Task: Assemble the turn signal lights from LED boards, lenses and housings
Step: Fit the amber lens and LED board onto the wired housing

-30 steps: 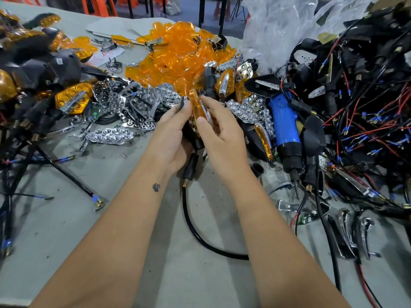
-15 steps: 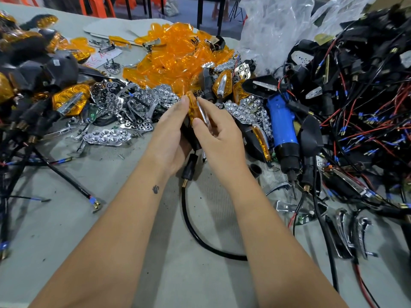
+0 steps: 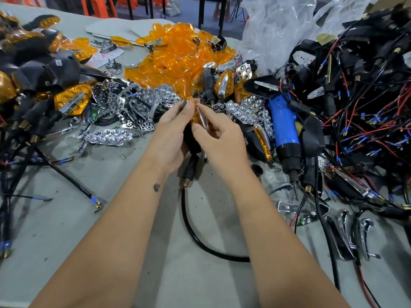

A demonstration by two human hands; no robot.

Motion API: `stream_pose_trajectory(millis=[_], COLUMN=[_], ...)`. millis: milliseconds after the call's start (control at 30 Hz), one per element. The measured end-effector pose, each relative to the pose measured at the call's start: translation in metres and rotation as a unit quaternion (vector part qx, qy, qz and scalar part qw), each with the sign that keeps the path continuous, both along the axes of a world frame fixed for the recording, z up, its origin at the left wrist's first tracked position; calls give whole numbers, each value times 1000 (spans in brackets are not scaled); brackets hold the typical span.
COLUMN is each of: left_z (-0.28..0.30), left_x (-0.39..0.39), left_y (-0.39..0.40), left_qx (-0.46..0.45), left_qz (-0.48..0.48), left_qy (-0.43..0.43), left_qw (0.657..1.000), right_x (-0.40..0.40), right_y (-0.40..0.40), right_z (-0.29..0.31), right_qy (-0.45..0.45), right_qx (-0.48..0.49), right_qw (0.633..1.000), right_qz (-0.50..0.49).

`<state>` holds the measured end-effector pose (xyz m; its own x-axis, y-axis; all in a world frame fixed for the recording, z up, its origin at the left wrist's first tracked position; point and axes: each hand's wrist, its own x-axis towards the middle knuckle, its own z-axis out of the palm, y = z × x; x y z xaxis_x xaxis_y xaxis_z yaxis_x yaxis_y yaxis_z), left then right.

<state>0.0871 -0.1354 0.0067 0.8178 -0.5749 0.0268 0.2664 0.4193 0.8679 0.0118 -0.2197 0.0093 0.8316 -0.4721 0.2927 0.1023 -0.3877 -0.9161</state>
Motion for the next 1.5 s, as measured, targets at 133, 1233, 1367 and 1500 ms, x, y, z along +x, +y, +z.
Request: stream_pose_trajectory(millis=[133,1233,1367,1500], left_z=[-2,1,2,-1], left_x=[5,-6,-7,-9], left_y=[-1,-18,-19,-24], left_qx=[4,-60,-60,17], left_qz=[12,-31,-36,6], left_qy=[-7,-21,17,-23], left_qw=[1000,997,997,1000], right_x=[2,-10,-12,-9], right_y=[0,-39,-38,-32], right_z=[-5,-5,-3,-4], right_qy=[6,-48,-29,6], right_qx=[-16,158,123,46], right_qw=[1000,980,988,997], right_qz=[7,108,90,61])
